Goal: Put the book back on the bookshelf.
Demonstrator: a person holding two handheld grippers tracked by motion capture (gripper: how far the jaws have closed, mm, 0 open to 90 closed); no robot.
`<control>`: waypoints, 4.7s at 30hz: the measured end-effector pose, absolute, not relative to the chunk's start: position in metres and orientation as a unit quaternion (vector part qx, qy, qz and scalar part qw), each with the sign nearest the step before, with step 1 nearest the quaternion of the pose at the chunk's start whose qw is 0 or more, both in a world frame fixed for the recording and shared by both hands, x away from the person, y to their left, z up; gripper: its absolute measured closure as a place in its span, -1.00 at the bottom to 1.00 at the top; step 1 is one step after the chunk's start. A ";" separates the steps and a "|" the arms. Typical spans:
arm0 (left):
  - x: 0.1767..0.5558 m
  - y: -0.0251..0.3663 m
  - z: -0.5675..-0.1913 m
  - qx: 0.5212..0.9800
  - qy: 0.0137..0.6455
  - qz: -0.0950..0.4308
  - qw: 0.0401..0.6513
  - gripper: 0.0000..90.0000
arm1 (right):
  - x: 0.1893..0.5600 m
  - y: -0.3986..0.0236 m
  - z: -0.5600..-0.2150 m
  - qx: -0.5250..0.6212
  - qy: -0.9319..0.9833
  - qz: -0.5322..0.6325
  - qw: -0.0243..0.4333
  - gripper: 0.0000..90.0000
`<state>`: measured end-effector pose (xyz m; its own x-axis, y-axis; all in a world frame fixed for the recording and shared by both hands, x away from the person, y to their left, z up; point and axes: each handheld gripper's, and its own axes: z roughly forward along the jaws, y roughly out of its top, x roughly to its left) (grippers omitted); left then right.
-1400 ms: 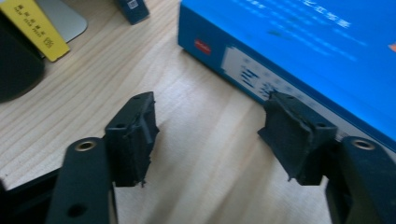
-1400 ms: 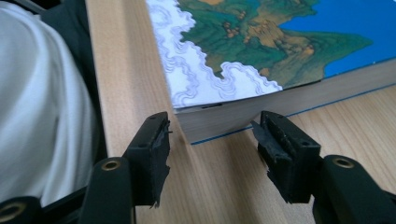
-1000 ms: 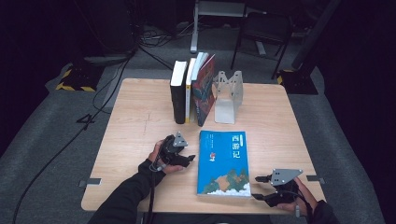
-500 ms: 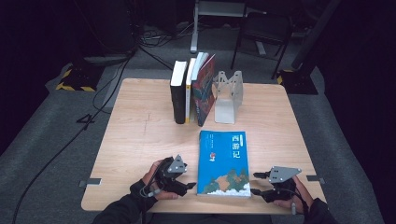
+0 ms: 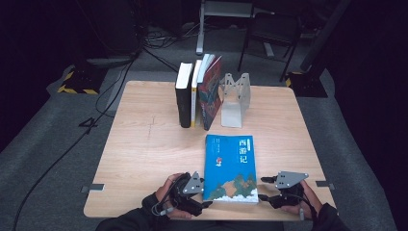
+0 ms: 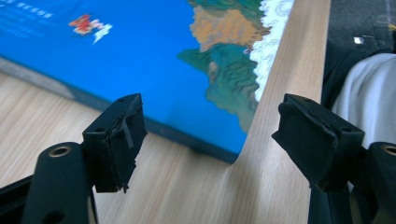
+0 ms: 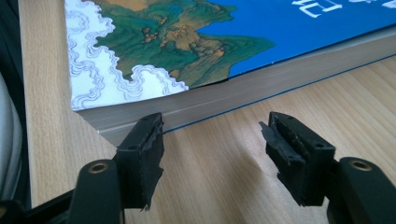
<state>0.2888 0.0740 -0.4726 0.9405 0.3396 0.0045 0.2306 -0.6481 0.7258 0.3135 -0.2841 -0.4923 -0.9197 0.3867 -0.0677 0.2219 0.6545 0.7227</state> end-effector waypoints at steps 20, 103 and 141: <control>0.287 0.058 -0.479 0.908 0.152 0.088 0.380 -0.47 | 0.323 -0.263 -0.477 0.162 0.892 0.402 0.131 -0.22; 0.309 0.049 -0.455 0.901 0.150 0.156 0.377 0.76 | 0.341 -0.234 -0.438 0.138 0.852 0.470 0.182 -0.28; 0.326 0.101 -0.437 0.883 0.191 0.142 0.403 -0.02 | 0.337 -0.181 -0.440 0.069 0.889 0.389 0.230 0.66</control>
